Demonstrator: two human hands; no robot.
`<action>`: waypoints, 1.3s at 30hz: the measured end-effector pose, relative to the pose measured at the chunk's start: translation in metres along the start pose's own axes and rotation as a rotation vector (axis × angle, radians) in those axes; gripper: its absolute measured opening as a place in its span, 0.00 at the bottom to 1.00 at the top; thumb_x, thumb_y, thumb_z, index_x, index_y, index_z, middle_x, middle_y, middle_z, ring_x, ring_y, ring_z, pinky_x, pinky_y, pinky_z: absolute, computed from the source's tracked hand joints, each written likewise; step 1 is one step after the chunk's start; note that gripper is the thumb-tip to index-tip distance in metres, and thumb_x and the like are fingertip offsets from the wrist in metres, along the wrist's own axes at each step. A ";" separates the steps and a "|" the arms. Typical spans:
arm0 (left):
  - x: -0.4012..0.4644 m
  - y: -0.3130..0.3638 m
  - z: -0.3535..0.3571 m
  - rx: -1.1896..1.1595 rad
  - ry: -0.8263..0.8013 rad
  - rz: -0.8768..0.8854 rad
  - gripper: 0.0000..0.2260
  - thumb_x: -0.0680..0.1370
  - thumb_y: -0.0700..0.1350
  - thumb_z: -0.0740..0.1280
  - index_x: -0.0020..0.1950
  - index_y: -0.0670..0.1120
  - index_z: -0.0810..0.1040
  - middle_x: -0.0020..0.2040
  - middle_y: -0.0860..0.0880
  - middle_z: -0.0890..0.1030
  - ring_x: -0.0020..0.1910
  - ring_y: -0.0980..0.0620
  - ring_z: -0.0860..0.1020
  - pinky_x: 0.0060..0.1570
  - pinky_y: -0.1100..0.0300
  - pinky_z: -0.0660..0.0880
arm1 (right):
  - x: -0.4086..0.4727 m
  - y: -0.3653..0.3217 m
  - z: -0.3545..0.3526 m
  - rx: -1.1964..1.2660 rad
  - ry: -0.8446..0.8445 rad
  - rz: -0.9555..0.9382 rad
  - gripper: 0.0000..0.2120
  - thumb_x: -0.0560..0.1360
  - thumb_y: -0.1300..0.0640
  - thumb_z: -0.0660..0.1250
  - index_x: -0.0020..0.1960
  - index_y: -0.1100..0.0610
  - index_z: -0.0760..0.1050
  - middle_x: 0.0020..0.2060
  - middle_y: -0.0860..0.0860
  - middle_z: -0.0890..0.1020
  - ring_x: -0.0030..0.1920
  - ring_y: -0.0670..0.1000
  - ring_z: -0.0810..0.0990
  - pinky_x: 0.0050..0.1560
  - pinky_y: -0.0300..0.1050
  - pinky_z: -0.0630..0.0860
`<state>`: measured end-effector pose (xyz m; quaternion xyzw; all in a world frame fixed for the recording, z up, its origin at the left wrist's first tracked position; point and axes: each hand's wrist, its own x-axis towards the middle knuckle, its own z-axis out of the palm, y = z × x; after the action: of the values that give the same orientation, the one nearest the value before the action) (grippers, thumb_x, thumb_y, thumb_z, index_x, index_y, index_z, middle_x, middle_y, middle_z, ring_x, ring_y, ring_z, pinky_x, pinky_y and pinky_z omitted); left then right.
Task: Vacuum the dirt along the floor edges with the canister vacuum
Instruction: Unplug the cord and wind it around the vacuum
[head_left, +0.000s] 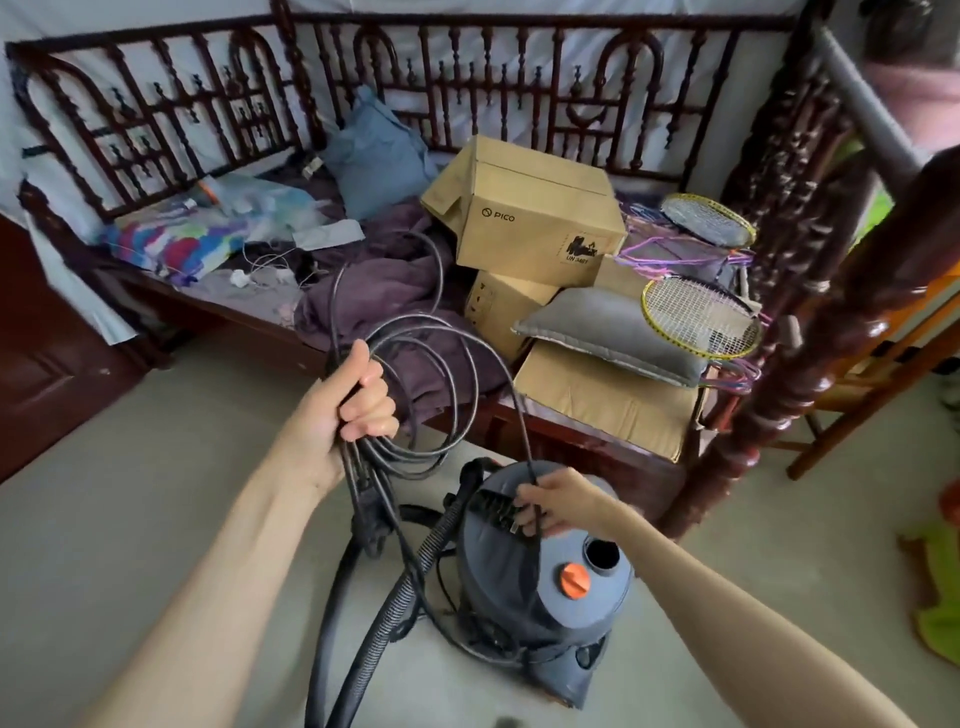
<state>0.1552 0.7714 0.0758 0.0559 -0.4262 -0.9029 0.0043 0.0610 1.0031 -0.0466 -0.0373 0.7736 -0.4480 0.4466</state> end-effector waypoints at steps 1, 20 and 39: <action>0.010 -0.002 -0.003 0.067 0.064 0.014 0.18 0.66 0.54 0.73 0.31 0.46 0.67 0.20 0.55 0.62 0.17 0.60 0.60 0.21 0.68 0.67 | -0.001 -0.013 0.004 0.057 -0.082 0.001 0.12 0.82 0.55 0.61 0.46 0.62 0.77 0.37 0.56 0.83 0.34 0.49 0.83 0.36 0.40 0.80; 0.104 -0.038 -0.098 0.596 -0.096 -0.466 0.22 0.80 0.49 0.60 0.35 0.38 0.84 0.35 0.40 0.82 0.29 0.51 0.80 0.32 0.60 0.77 | 0.039 -0.092 0.002 1.267 0.385 0.156 0.11 0.84 0.61 0.53 0.53 0.67 0.70 0.29 0.64 0.82 0.25 0.56 0.82 0.23 0.45 0.78; 0.156 -0.051 -0.063 0.177 0.078 -0.502 0.10 0.77 0.45 0.65 0.37 0.42 0.72 0.28 0.49 0.73 0.26 0.53 0.72 0.37 0.58 0.67 | 0.051 -0.047 0.038 0.765 0.325 0.013 0.32 0.82 0.39 0.38 0.78 0.58 0.54 0.50 0.54 0.84 0.58 0.52 0.81 0.64 0.46 0.72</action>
<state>0.0083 0.7468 -0.0181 0.1946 -0.4760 -0.8320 -0.2082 0.0425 0.9266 -0.0533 0.2073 0.6121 -0.7004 0.3031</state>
